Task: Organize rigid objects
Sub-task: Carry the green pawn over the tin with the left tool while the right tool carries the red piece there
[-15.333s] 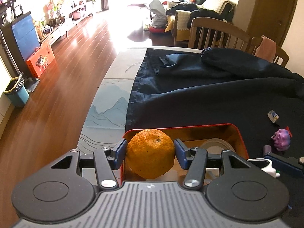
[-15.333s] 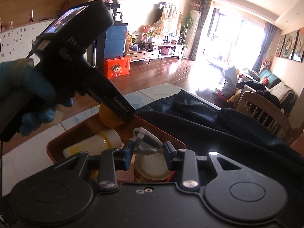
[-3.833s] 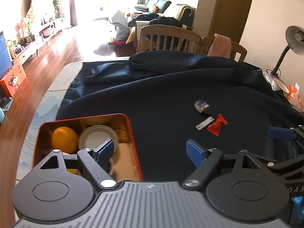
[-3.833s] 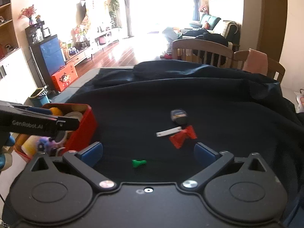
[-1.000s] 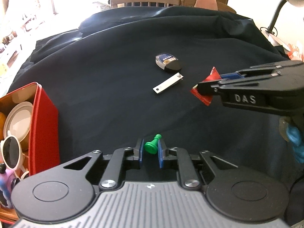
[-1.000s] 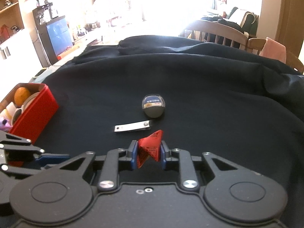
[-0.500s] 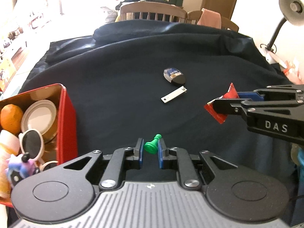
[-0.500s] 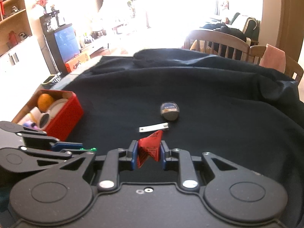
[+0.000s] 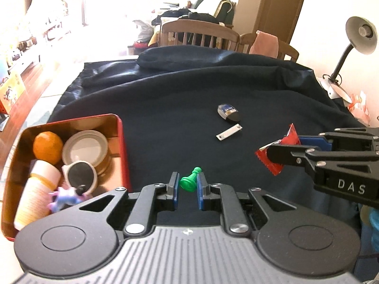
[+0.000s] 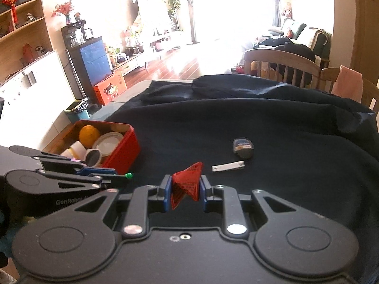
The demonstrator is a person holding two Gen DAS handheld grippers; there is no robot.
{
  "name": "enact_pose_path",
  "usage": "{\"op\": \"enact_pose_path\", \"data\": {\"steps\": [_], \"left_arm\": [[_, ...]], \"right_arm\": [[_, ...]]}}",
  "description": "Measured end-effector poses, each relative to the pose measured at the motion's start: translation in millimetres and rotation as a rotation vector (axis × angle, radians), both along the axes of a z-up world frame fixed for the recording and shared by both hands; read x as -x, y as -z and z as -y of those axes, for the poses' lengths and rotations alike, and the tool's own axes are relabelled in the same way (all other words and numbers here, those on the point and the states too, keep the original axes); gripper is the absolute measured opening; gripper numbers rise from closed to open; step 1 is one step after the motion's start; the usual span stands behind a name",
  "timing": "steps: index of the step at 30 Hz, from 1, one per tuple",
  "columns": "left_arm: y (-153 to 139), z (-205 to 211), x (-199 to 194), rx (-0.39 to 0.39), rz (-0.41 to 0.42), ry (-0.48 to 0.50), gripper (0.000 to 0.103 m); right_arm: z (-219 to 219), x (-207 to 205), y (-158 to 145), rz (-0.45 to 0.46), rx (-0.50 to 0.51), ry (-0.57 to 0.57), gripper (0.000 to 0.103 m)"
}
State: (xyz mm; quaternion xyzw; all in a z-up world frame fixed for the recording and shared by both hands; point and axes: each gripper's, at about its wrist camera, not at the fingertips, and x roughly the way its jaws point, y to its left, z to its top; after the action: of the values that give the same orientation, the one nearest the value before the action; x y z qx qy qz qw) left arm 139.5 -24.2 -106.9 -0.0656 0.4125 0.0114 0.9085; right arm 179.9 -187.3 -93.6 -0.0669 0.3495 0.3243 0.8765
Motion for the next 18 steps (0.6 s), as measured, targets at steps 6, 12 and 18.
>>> {"op": "enact_pose_path", "data": {"steps": [6,12,18], "left_arm": [[-10.0,-24.7,13.0,0.004,0.018,-0.018,0.015],[-16.7,-52.9,25.3,0.002,0.031,-0.039,0.015],[-18.9,-83.8,33.8,-0.001,0.036,-0.064,0.015]], "right_arm": [[-23.5,12.0,-5.8,0.013,-0.003,-0.016,0.022],[-50.2,19.8,-7.7,0.020,-0.004,-0.029,0.022],[-79.3,25.8,-7.9,0.024,0.001,-0.043,0.022]]}}
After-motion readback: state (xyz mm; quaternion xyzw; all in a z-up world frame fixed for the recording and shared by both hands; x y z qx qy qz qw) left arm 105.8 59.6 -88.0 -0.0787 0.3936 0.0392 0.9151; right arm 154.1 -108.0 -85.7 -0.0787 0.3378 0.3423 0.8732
